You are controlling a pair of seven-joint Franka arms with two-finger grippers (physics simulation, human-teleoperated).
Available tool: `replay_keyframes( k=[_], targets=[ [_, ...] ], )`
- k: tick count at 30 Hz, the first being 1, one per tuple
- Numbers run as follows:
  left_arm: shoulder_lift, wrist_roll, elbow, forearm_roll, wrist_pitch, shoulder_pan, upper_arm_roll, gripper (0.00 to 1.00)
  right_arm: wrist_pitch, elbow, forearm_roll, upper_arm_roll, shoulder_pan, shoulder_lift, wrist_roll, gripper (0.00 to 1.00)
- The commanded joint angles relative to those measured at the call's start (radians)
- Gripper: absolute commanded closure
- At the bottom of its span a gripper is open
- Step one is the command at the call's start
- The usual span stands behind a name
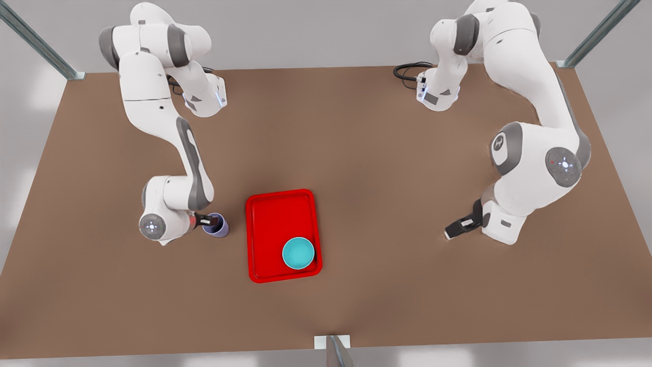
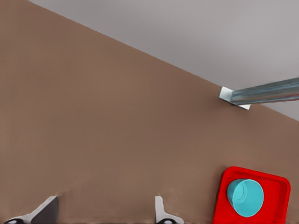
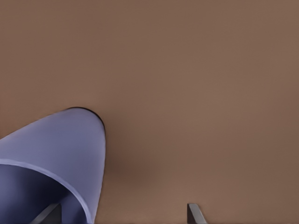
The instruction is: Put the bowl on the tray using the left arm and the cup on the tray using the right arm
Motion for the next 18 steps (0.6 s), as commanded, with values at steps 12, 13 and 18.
replay_keyframes(
  k=[12, 13, 18],
  targets=[
    [-0.197, 0.41, -0.185, 0.206, -0.42, 0.128, -0.136, 0.0, -0.01, 0.016, 0.013, 0.0, 0.007, 0.011, 0.037, 0.76],
    [-0.197, 0.411, -0.184, 0.206, -0.42, 0.128, -0.137, 0.0, -0.011, 0.016, 0.013, 0.0, 0.007, 0.011, 0.037, 0.79],
    [-0.198, 0.41, -0.184, 0.208, -0.422, 0.128, -0.136, 0.0, -0.042, 0.042, 0.016, 0.0, 0.006, 0.002, 0.037, 0.79]
  ],
)
